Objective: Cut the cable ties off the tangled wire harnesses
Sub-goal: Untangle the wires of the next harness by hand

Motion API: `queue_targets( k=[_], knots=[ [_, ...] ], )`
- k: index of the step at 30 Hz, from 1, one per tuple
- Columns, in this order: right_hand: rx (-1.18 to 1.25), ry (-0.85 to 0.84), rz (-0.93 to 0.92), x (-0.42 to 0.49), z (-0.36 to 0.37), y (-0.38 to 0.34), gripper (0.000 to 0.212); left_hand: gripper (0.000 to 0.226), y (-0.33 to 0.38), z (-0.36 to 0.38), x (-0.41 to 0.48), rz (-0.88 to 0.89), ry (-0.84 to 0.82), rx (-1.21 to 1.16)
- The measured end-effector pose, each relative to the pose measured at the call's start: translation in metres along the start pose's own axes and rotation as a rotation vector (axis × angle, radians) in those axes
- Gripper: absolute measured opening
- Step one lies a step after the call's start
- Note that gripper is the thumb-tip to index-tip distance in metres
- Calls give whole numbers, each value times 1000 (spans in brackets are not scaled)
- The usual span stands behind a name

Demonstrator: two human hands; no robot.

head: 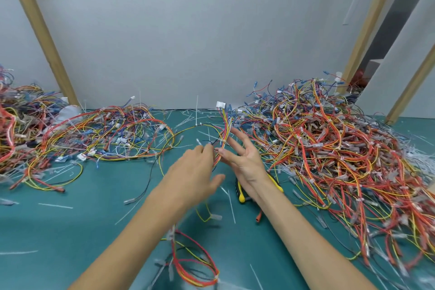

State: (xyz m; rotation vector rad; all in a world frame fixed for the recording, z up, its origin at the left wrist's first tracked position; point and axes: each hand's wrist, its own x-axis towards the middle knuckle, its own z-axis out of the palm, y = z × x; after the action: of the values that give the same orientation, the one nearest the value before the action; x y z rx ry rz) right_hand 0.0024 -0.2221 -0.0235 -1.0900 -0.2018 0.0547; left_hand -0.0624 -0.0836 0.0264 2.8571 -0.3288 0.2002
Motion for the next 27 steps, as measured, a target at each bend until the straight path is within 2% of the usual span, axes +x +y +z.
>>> queue_targets(
  k=[3, 6, 8, 9, 11, 13, 15, 16, 18, 20, 21, 22, 23, 24, 25, 26, 27],
  knots=[
    [107, 27, 4, 4, 3, -9, 55, 46, -8, 11, -2, -108, 41, 225],
    [220, 34, 5, 10, 10, -26, 52, 36, -28, 1, 5, -215, -24, 70],
    [236, 7, -13, 14, 19, -40, 51, 29, -42, -14, 16, -216, -6, 155],
    [238, -8, -26, 17, 23, -48, 49, 24, -48, -25, 22, -181, 76, 252],
    [251, -35, -36, 21, 31, -64, 43, 11, -56, -48, 32, -48, 400, 376],
    [269, -58, -13, 22, 34, -75, 34, 13, -65, -70, 39, 68, 643, 375],
    [241, -75, 42, 19, 33, -74, 28, 17, -76, -80, 42, 128, 745, 349],
    [204, -69, 75, 17, 31, -70, 26, 18, -78, -77, 42, 130, 703, 342],
    [105, -31, 142, 10, 24, -53, 23, 34, -83, -56, 37, 35, 390, 384],
    [-5, 9, 182, 2, 16, -31, 27, 78, -87, -31, 21, -22, 6, 323],
    [-75, 31, 188, -1, 11, -20, 34, 99, -89, -22, 11, 0, -120, 170],
    [-151, 53, 186, -5, 6, -11, 40, 108, -87, -17, 2, 51, -158, -84],
    [-220, 67, 179, -7, 2, -4, 44, 105, -83, -14, -6, 103, -99, -383],
    [-269, 71, 169, -9, -2, 0, 45, 90, -77, -10, -11, 142, 56, -607],
    [-292, 67, 163, -9, -4, 2, 44, 67, -69, -6, -13, 167, 269, -691],
    [-298, 54, 162, -10, -5, 2, 43, 43, -59, -2, -13, 193, 466, -637],
    [-302, 36, 161, -10, -6, 2, 42, 25, -49, 2, -11, 238, 581, -543]
  ],
)
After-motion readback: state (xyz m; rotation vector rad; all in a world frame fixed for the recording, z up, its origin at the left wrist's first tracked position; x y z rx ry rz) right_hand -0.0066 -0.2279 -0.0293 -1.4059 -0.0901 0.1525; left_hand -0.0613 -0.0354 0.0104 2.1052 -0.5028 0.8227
